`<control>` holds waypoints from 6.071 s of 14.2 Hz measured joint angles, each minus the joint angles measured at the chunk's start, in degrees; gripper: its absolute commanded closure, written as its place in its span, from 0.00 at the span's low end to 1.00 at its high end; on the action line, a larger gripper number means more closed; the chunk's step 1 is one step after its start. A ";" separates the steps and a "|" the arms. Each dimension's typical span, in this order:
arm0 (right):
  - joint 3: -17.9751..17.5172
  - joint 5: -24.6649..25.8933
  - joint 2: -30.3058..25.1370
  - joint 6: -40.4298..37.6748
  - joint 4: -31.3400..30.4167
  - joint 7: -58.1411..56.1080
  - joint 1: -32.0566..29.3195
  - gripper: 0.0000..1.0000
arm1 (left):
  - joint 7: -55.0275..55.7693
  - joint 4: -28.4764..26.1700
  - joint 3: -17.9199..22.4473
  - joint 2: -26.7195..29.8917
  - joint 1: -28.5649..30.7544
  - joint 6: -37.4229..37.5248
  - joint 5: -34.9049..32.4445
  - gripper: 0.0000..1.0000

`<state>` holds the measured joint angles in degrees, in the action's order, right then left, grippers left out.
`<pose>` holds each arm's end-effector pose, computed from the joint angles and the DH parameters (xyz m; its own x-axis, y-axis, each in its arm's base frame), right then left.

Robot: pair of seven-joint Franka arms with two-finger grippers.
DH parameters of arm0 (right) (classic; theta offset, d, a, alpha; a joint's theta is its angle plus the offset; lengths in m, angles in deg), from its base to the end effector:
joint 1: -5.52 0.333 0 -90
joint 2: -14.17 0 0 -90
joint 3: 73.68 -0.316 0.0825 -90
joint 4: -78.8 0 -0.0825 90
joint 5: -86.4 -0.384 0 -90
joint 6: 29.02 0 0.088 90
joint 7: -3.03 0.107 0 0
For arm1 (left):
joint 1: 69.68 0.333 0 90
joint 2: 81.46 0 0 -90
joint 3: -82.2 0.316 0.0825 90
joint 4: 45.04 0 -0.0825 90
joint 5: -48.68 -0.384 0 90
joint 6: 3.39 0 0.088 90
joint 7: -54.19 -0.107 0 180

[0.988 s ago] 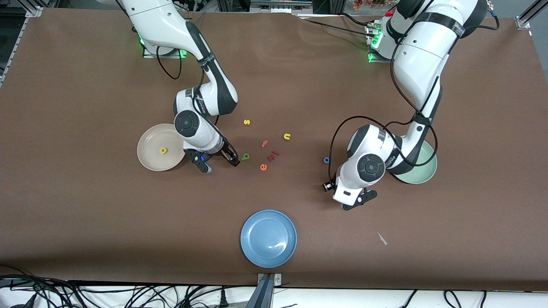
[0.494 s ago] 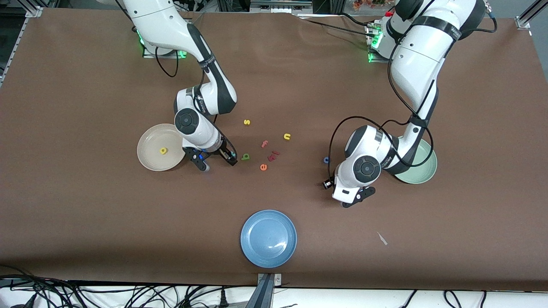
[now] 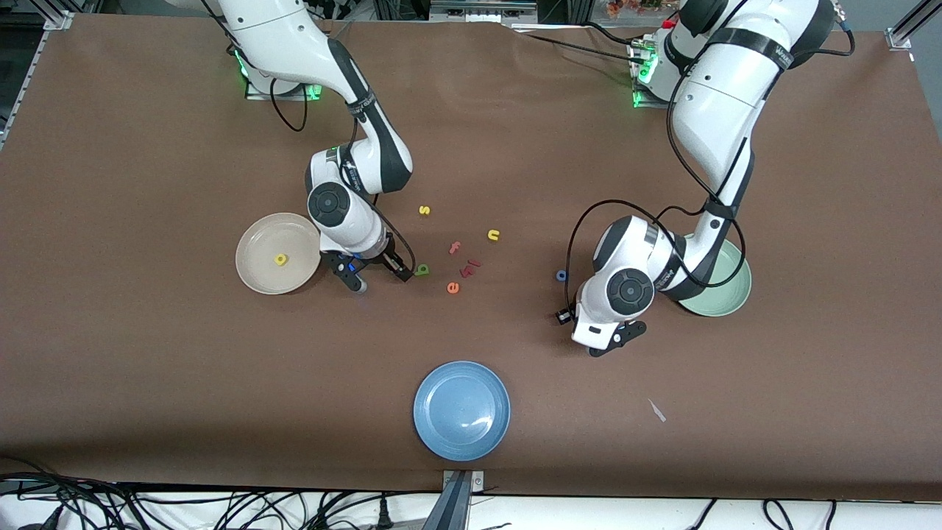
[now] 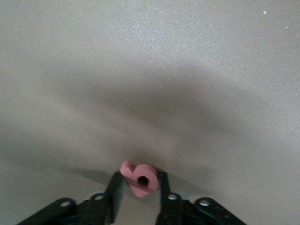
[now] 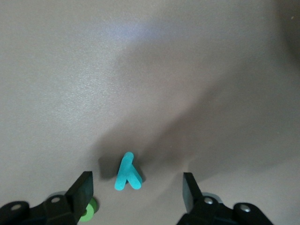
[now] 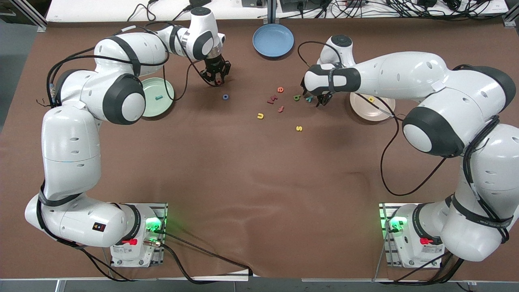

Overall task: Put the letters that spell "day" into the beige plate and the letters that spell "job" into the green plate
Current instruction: 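Drop the pink letter on the green plate while the right gripper carries the cyan letter, then reach the left gripper to the blue ring while the right gripper reaches the green letter, then grasp the blue ring with the left gripper while the right gripper grasps the green letter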

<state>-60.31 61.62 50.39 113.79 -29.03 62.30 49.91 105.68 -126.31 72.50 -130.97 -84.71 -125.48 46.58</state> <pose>0.5406 0.3298 0.1776 0.6988 -0.7068 -0.1099 -0.7144 -0.6973 -0.0580 0.6548 -0.2764 0.1742 0.8659 0.4718 -0.1661 0.4708 -0.8809 -0.0476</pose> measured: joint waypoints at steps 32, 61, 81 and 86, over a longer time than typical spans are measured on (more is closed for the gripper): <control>12.13 1.10 -13.98 3.15 -16.46 -44.79 0.60 1.00 | -43.49 -26.37 0.49 18.05 18.75 4.12 -11.64 0.00; 1.01 0.47 -0.91 -7.64 6.39 12.34 0.29 0.00 | 8.60 -12.32 -9.41 7.21 6.14 -2.17 -0.24 0.39; 0.31 7.55 8.47 -10.45 15.57 19.21 3.79 0.14 | 9.13 -15.06 -9.48 6.49 6.12 -6.41 0.45 1.00; 0.42 7.62 8.65 -10.60 15.83 19.20 3.70 0.31 | 8.33 -14.19 -9.30 7.72 6.90 -3.16 0.44 1.00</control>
<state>-59.89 69.24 59.05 103.19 -13.20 81.50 53.62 114.01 -140.50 63.21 -123.25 -77.80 -128.64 47.03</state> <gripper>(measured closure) 0.203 0.727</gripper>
